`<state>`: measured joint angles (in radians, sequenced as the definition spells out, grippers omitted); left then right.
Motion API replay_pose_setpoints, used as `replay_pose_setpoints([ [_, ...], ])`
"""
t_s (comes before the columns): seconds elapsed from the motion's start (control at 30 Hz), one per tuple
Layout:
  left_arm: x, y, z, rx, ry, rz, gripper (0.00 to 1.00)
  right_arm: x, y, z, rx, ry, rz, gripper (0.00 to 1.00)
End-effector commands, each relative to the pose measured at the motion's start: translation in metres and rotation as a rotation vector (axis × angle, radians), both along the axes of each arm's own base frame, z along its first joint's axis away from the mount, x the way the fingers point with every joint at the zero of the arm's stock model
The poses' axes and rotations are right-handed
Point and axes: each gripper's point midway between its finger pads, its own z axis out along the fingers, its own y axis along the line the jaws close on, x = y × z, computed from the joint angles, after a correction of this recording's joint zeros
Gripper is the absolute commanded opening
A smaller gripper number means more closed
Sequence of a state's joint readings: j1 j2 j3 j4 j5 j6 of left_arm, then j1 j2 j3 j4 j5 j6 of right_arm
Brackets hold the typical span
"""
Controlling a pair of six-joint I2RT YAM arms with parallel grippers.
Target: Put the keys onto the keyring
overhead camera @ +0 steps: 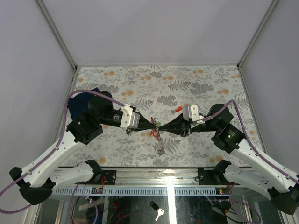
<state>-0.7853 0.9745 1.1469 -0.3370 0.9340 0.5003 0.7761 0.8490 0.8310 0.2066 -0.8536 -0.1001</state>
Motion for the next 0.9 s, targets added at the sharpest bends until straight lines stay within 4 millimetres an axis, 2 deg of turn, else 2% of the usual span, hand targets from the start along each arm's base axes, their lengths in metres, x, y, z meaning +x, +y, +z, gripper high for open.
replay_pose_setpoints([
  [0.0, -0.005, 0.002, 0.005, 0.012, -0.024, -0.019, 0.00, -0.004, -0.010, 0.045, 0.106, -0.119, -0.029, 0.00],
  [0.37, -0.001, 0.003, 0.001, 0.039, -0.017, 0.001, 0.00, -0.007, -0.015, 0.053, 0.119, -0.133, -0.039, 0.00],
  [0.6, -0.002, 0.003, 0.001, 0.039, -0.017, -0.001, 0.00, 0.000, -0.017, 0.052, 0.115, -0.135, -0.091, 0.00],
  [0.87, -0.002, 0.004, 0.001, 0.041, -0.018, 0.008, 0.00, 0.007, -0.023, 0.065, 0.191, -0.134, -0.157, 0.00],
])
